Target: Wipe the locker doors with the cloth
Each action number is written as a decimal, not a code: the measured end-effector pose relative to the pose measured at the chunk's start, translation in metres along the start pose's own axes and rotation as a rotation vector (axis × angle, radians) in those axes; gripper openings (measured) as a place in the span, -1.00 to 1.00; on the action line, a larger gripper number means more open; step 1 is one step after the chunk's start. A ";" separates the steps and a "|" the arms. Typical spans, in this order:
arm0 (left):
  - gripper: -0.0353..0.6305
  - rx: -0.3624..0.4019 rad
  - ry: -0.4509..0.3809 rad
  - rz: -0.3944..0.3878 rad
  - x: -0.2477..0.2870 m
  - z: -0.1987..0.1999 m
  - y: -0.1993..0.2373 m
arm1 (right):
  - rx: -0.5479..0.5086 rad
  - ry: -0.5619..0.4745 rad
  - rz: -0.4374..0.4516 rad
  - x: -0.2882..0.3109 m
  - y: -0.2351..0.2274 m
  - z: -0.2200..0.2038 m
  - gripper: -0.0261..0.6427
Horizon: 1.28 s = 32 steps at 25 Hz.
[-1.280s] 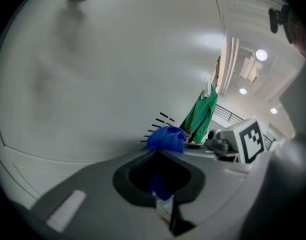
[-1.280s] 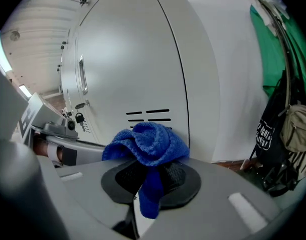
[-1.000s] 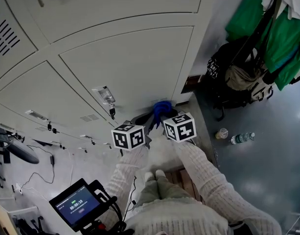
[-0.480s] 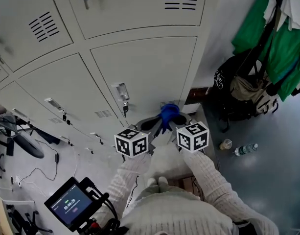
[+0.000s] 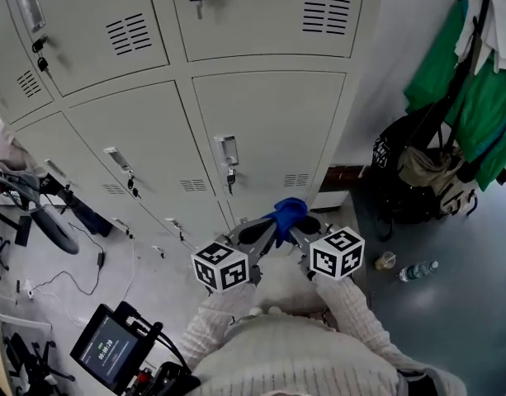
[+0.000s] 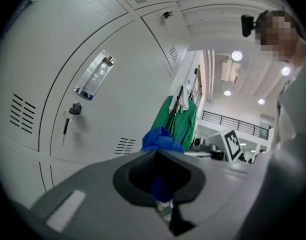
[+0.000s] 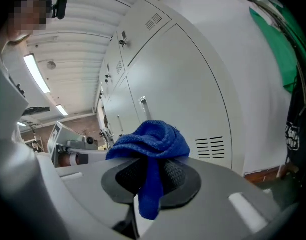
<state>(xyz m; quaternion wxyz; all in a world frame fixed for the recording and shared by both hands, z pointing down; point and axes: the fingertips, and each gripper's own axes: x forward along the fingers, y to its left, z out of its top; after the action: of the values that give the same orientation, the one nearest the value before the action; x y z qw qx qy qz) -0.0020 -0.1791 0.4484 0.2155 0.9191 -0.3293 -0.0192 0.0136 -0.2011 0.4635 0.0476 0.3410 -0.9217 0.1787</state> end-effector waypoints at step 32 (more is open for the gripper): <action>-0.88 0.009 -0.001 0.011 -0.017 -0.013 -0.010 | 0.002 -0.157 -0.067 -0.033 0.020 -0.009 -0.77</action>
<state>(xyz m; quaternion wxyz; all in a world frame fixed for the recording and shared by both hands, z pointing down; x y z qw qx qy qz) -0.0073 -0.1569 0.4539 0.2114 0.9182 -0.3345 -0.0169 0.0254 -0.1634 0.4585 -0.0193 0.3845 -0.9106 0.1506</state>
